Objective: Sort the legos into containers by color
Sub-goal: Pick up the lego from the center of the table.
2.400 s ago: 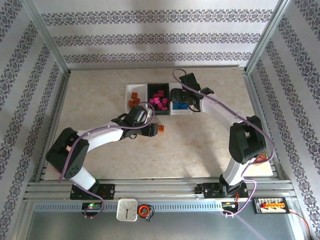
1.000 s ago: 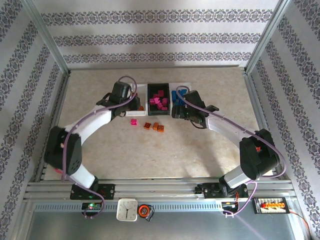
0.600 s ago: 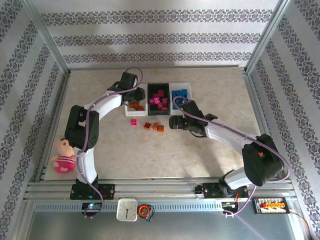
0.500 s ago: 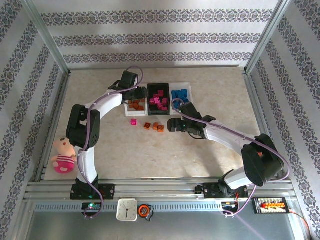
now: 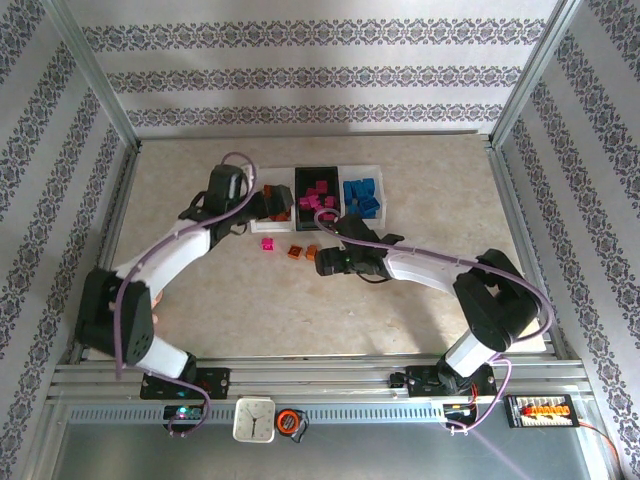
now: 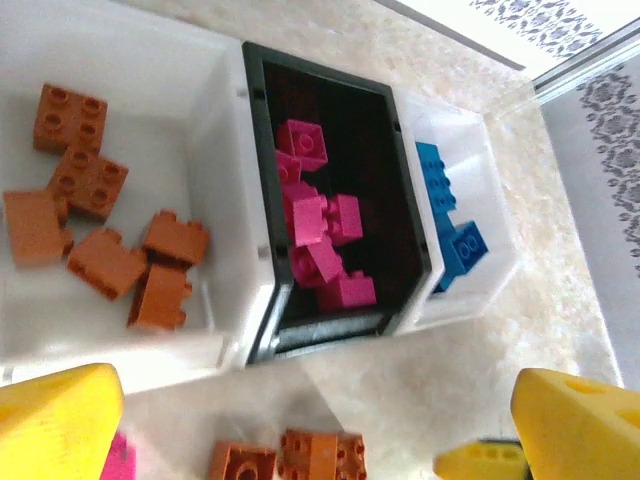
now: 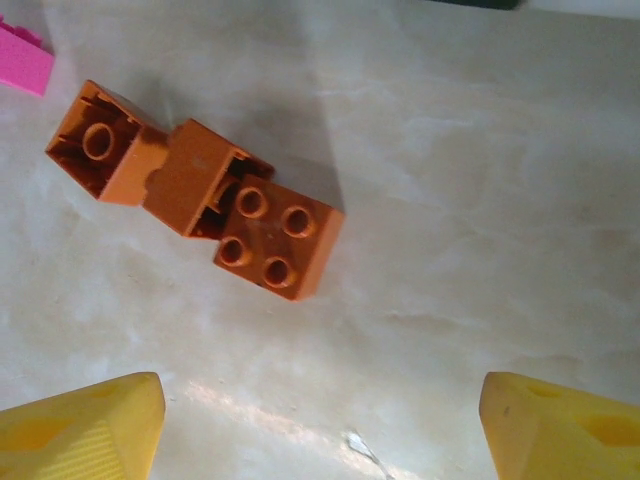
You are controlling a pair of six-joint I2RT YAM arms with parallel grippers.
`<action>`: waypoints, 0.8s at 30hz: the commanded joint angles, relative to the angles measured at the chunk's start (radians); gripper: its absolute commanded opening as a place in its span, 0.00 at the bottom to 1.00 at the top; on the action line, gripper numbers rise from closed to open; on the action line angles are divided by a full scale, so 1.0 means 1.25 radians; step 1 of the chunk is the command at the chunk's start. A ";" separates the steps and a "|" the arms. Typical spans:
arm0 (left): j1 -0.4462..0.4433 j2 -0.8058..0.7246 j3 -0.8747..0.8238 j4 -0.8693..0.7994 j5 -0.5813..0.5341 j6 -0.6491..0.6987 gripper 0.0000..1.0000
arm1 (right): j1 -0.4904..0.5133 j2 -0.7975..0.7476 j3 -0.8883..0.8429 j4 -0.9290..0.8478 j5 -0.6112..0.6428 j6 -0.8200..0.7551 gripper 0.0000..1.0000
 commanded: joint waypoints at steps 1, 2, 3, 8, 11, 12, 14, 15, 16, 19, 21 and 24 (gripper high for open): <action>0.002 -0.076 -0.100 0.054 0.015 -0.046 1.00 | 0.010 0.047 0.045 0.022 0.000 -0.006 0.80; 0.002 -0.101 -0.124 0.053 0.011 -0.051 1.00 | 0.010 0.062 0.054 0.020 0.005 -0.008 0.79; 0.003 -0.125 -0.147 0.052 0.008 -0.055 1.00 | 0.011 0.076 0.064 0.016 0.010 -0.010 0.78; 0.002 -0.208 -0.210 0.022 -0.004 -0.056 1.00 | 0.014 0.135 0.105 0.005 0.022 -0.019 0.75; 0.002 -0.248 -0.239 0.003 -0.014 -0.054 1.00 | 0.018 0.166 0.130 0.002 0.029 -0.025 0.73; 0.002 -0.263 -0.250 0.000 -0.018 -0.056 1.00 | 0.019 0.175 0.136 0.001 0.031 -0.027 0.72; 0.002 -0.287 -0.269 -0.005 -0.024 -0.060 1.00 | 0.021 0.186 0.147 -0.001 0.035 -0.030 0.69; 0.002 -0.299 -0.276 -0.010 -0.028 -0.059 1.00 | 0.022 0.190 0.149 -0.004 0.041 -0.034 0.67; 0.001 -0.307 -0.281 -0.016 -0.031 -0.060 1.00 | 0.024 0.194 0.152 -0.006 0.044 -0.036 0.64; 0.001 -0.325 -0.301 -0.027 -0.034 -0.060 1.00 | 0.026 0.195 0.148 -0.009 0.050 -0.047 0.52; 0.002 -0.332 -0.315 -0.033 -0.035 -0.063 1.00 | 0.027 0.191 0.136 -0.006 0.048 -0.055 0.44; 0.001 -0.343 -0.339 -0.027 -0.033 -0.071 1.00 | 0.029 0.167 0.108 0.002 0.037 -0.062 0.35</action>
